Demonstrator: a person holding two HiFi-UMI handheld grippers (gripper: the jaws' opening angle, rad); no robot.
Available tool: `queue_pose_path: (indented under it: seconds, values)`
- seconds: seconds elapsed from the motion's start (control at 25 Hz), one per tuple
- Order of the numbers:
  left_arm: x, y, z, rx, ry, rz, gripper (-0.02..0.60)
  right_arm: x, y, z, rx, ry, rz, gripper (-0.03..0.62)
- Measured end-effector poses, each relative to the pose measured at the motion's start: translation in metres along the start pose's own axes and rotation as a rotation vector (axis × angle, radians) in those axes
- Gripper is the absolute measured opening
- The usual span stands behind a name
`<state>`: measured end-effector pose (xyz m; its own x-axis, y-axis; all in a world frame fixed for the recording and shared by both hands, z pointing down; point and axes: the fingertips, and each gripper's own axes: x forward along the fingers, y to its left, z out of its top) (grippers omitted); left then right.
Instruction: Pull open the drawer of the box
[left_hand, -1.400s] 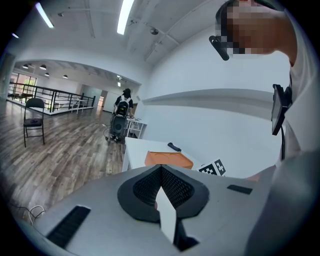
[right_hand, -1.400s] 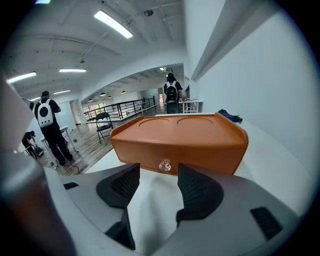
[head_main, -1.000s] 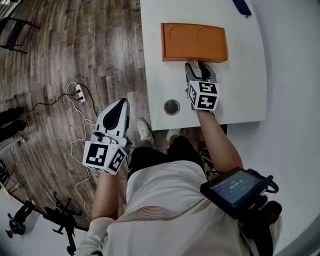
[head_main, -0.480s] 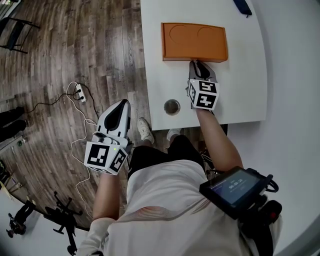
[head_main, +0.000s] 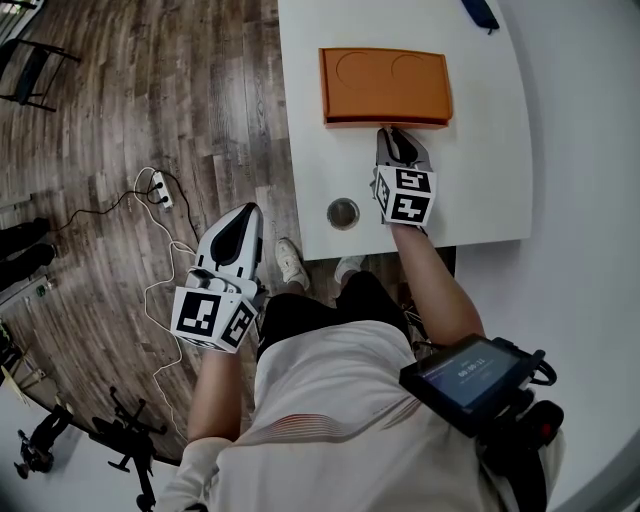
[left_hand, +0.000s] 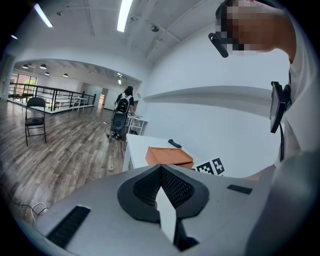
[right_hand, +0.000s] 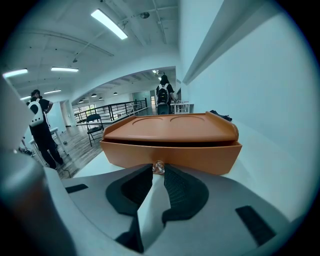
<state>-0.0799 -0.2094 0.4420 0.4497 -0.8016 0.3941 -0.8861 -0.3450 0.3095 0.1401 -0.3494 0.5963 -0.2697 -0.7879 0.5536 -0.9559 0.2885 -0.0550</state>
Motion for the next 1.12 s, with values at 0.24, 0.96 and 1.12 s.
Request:
queue_pose_path:
  seconds: [0.24,0.96,1.12]
  values:
    - [0.002,0.000,0.001,0.003,-0.015,-0.010,0.009,-0.007,0.004,-0.013,0.001,0.014,0.002,0.078]
    - [0.003,-0.004,-0.002,0.000,-0.008,-0.022,0.009,-0.002,-0.011,-0.020,0.005,0.057,0.021,0.080]
    - [0.004,-0.004,0.000,0.001,-0.009,-0.020,0.009,-0.005,-0.009,-0.023,0.014,0.062,0.022,0.080]
